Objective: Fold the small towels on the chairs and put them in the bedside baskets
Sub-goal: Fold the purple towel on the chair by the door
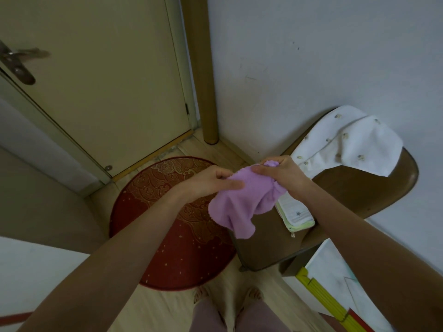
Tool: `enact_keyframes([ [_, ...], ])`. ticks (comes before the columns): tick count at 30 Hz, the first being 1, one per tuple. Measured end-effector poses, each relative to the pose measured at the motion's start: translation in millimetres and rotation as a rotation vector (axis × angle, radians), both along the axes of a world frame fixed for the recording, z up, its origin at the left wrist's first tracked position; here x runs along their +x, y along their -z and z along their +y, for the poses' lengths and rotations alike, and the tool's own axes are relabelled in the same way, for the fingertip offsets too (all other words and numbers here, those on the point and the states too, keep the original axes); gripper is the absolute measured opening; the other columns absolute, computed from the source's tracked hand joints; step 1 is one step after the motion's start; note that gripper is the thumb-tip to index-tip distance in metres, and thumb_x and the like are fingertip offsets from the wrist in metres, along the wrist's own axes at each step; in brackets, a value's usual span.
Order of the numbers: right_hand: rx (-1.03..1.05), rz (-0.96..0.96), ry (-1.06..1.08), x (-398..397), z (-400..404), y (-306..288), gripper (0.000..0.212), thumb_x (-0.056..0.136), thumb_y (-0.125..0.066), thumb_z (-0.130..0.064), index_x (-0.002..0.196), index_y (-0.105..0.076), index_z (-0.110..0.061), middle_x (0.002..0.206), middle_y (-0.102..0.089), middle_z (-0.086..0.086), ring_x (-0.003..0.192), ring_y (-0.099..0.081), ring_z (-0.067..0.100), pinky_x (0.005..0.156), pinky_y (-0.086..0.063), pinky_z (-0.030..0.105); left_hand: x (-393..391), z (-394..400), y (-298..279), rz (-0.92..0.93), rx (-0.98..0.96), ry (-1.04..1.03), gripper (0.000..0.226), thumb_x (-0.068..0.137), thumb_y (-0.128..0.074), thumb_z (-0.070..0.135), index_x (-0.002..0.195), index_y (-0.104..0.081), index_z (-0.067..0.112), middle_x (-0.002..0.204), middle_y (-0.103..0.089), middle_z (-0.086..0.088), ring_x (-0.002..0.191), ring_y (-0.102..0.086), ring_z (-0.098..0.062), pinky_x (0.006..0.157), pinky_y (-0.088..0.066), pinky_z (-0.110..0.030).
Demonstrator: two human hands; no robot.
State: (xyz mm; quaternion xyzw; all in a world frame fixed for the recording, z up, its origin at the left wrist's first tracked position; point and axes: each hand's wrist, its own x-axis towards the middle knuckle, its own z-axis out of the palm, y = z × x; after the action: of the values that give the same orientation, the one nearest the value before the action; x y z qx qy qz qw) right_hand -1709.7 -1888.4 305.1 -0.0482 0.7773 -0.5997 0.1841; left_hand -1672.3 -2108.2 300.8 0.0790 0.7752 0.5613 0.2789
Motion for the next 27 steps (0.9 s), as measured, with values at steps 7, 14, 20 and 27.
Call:
enact_keyframes([
  [7,0.223,0.070,0.229,-12,26,27,0.031,0.084,-0.073,-0.016,0.066,-0.058,0.004,0.062,-0.055,0.009,0.057,-0.052,0.013,0.063,-0.046,0.023,2,-18,20,0.096,-0.449,0.356,0.041,0.086,-0.069,0.040,0.058,-0.064,0.010,0.056,-0.055,-0.006,0.048,-0.041,-0.012,0.051,-0.033,-0.024],
  [14,0.319,0.006,-0.098,-5,12,13,0.008,0.083,-0.074,-0.025,0.082,-0.068,-0.021,0.072,-0.062,-0.006,0.064,-0.056,0.006,0.064,-0.044,0.020,-11,-5,21,0.179,-0.202,-0.101,0.020,0.088,-0.070,0.026,0.107,-0.072,0.020,0.105,-0.071,0.010,0.099,-0.064,0.002,0.090,-0.047,-0.023],
  [20,0.242,0.050,-0.344,-5,-2,-18,0.004,0.080,-0.077,-0.013,0.081,-0.073,-0.013,0.070,-0.068,-0.006,0.063,-0.062,-0.003,0.063,-0.050,0.010,-19,24,19,0.112,-0.098,0.174,0.061,0.081,-0.076,0.017,0.135,-0.049,0.028,0.130,-0.056,0.015,0.115,-0.053,0.004,0.094,-0.045,-0.016],
  [27,0.229,0.088,-0.392,-10,19,-15,0.003,0.082,-0.075,-0.012,0.081,-0.076,-0.009,0.082,-0.074,0.002,0.079,-0.068,0.013,0.075,-0.055,0.026,-19,16,33,0.079,-0.220,0.221,0.030,0.082,-0.073,0.036,0.087,-0.067,0.008,0.072,-0.053,-0.008,0.062,-0.047,-0.012,0.065,-0.038,-0.031],
])
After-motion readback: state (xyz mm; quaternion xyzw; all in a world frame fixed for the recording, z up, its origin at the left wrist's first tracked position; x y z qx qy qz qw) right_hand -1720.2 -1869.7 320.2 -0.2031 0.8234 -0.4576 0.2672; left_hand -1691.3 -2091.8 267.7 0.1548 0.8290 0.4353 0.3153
